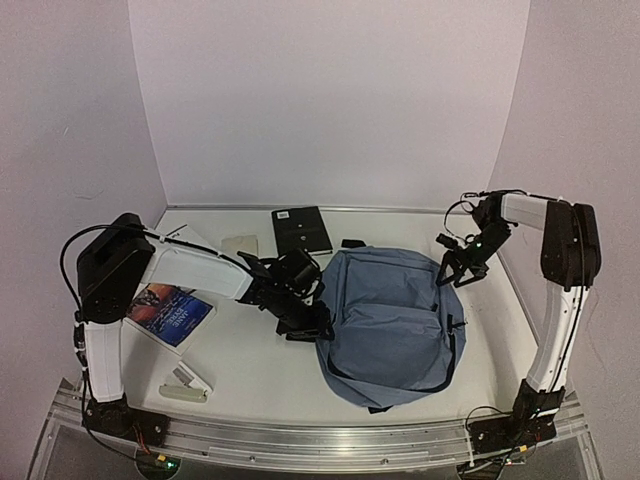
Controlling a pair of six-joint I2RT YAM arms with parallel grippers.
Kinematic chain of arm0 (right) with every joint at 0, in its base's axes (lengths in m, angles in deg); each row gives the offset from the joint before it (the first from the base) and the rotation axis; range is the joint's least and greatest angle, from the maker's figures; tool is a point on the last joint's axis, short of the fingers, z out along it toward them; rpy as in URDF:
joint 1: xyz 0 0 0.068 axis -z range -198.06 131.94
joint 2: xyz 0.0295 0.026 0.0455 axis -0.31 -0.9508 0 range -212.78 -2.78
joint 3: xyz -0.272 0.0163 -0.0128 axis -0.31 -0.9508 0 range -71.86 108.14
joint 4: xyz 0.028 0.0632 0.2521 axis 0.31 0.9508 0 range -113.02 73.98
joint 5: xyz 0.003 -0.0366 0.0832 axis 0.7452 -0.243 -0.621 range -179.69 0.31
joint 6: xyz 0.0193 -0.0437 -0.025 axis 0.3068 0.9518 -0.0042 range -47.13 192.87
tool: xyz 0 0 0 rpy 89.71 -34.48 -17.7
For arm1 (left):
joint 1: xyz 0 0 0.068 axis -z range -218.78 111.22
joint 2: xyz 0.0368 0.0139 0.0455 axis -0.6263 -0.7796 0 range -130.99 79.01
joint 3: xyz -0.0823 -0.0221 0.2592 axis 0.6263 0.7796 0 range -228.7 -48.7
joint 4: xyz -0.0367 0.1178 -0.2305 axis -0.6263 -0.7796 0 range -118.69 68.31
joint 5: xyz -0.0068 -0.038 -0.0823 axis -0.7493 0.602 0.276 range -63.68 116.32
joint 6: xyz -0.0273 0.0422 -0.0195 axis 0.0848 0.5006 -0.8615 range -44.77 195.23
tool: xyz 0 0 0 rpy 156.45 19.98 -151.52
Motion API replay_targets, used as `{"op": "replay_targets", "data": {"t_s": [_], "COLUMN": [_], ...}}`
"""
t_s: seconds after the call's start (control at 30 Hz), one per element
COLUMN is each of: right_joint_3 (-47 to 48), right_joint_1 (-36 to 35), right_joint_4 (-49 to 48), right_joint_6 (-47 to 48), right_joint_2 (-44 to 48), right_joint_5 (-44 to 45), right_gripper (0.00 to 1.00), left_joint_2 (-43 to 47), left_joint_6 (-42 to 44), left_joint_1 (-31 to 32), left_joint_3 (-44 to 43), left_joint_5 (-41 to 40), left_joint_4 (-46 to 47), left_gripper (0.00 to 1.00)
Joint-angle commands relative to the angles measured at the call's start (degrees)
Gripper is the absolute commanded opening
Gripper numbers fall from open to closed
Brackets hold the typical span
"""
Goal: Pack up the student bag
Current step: Unzip the student bag at the center of the board.
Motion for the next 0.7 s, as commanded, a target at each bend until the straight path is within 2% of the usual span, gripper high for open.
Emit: {"op": "replay_targets", "data": {"t_s": [0.0, 0.1, 0.2, 0.37, 0.53, 0.67], "right_joint_3": [-7.63, -12.75, -17.41, -23.61, -25.50, -22.12], "right_joint_1": [-0.27, -0.27, -0.36, -4.71, -14.53, -16.15], "right_joint_4": [0.36, 0.37, 0.95, 2.47, 2.64, 7.68], "right_joint_6": [2.16, 3.91, 6.17, 8.75, 8.80, 10.11], "right_joint_2": [0.18, 2.28, 5.61, 10.11, 15.02, 18.49], "right_joint_5": [-0.69, -1.00, -1.61, -2.01, -1.30, -7.02], "right_gripper": [0.86, 0.84, 0.83, 0.83, 0.84, 0.88], "left_joint_2": [-4.07, -6.60, -8.28, -14.13, -19.09, -15.86], "left_joint_6": [0.77, 2.23, 3.73, 8.49, 12.65, 15.16], "left_joint_1": [-1.33, -3.04, -6.55, -11.57, -15.43, -17.36], "left_joint_3": [-5.34, -9.11, -12.42, -23.54, -35.90, -38.03], "left_joint_5": [-0.05, 0.52, 1.68, 2.18, 1.36, 0.07], "left_joint_4": [1.65, 0.31, -0.15, -4.83, -9.83, -11.91], "left_gripper": [0.38, 0.28, 0.24, 0.24, 0.37, 0.52]}}
